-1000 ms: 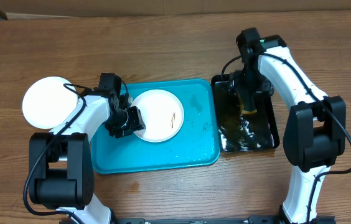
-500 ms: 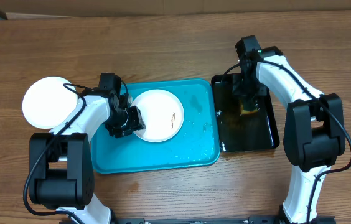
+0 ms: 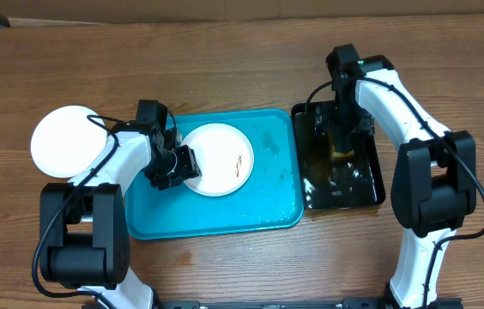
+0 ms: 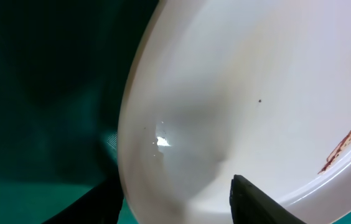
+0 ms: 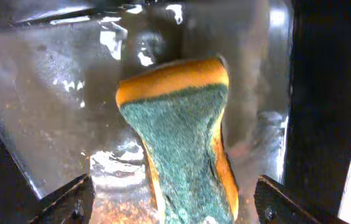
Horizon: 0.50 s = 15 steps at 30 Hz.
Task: Clean dirty plates on tray and stack at the side
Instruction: 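Lift the sponge with the right gripper and carry it to the white plate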
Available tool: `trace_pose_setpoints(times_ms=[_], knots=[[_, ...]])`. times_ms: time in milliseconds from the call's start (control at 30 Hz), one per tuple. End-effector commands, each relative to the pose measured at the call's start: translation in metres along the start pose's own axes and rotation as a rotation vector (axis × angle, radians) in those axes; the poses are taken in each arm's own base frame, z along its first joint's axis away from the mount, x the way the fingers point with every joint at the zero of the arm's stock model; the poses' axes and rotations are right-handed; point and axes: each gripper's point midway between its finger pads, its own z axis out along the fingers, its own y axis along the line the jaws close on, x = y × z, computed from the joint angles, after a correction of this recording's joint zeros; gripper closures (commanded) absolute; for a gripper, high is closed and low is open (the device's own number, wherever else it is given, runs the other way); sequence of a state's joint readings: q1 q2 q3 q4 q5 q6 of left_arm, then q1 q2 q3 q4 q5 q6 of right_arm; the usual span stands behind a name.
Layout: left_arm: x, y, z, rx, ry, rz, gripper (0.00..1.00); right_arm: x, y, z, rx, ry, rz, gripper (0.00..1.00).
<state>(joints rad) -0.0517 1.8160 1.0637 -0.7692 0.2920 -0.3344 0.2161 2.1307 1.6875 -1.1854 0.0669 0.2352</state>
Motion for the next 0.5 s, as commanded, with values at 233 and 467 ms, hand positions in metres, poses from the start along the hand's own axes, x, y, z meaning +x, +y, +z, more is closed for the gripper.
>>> trace_pose_setpoints(times_ms=[233,467], knots=[[-0.013,0.015,0.009,-0.073,-0.053,-0.001,0.49,0.007,-0.002,0.020,-0.006,-0.015,0.003,0.16],[-0.019,0.015,0.008,-0.072,-0.077,0.005,0.88,0.013,-0.003,0.039,-0.007,-0.017,0.003,0.39]])
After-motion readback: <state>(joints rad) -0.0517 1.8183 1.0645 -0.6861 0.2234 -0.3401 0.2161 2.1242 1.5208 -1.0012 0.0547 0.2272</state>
